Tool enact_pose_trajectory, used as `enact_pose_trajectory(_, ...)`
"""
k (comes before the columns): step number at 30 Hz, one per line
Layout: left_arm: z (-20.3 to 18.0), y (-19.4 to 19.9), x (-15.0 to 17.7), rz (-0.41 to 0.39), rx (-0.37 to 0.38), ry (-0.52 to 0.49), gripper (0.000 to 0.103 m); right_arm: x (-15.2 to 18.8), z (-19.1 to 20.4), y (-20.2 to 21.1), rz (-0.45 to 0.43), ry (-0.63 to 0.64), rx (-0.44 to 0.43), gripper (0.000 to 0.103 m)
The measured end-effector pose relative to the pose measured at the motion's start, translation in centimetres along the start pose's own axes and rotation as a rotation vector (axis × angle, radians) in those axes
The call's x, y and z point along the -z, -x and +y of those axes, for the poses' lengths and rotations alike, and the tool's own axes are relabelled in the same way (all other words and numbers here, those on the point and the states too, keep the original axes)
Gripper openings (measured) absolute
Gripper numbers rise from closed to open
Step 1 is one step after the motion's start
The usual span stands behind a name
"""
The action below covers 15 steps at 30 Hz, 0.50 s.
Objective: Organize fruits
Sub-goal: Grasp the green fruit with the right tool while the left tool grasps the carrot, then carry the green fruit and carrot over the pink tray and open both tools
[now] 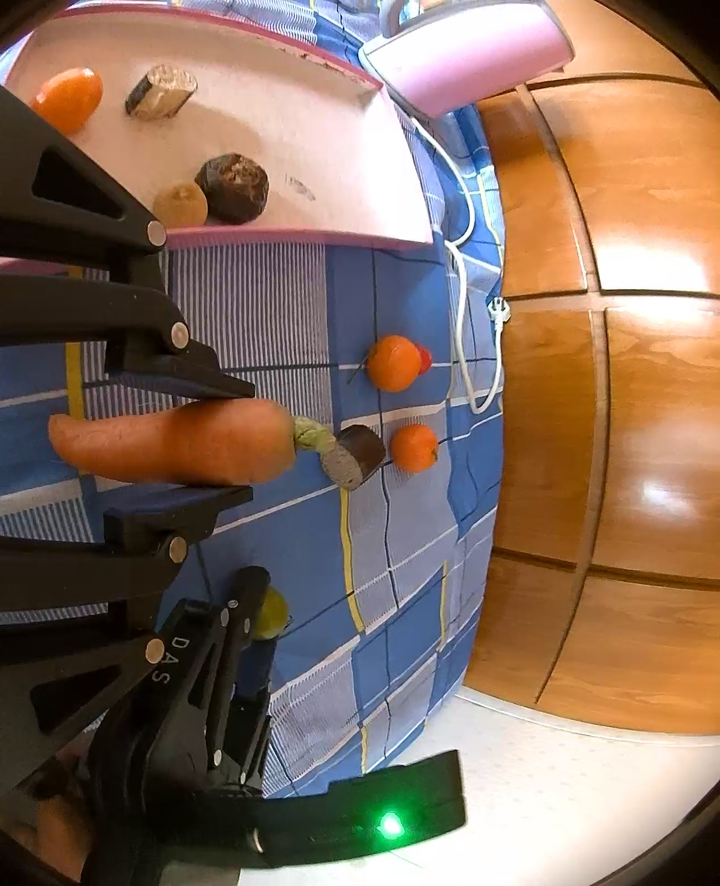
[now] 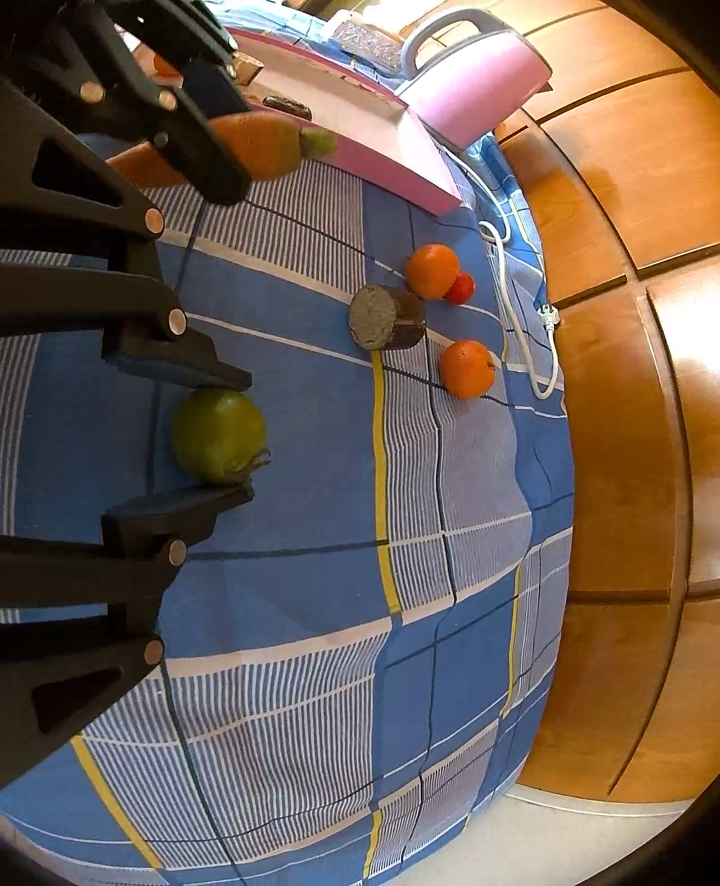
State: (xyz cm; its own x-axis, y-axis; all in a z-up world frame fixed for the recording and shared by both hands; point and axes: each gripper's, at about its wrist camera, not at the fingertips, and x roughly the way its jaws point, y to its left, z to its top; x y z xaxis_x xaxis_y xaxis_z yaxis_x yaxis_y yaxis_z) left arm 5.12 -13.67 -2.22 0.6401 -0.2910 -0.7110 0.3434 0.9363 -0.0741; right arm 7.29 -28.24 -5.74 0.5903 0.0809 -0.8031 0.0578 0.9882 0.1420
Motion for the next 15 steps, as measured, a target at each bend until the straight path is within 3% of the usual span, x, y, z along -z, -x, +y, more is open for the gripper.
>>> enact_pose_trajectory(15, 2.8, 4.0, 0.0, -0.084, -0.069, 0.056, 0.029, 1.2, 1.2, 0.9, -0.002, 0.028, 0.020, 0.033)
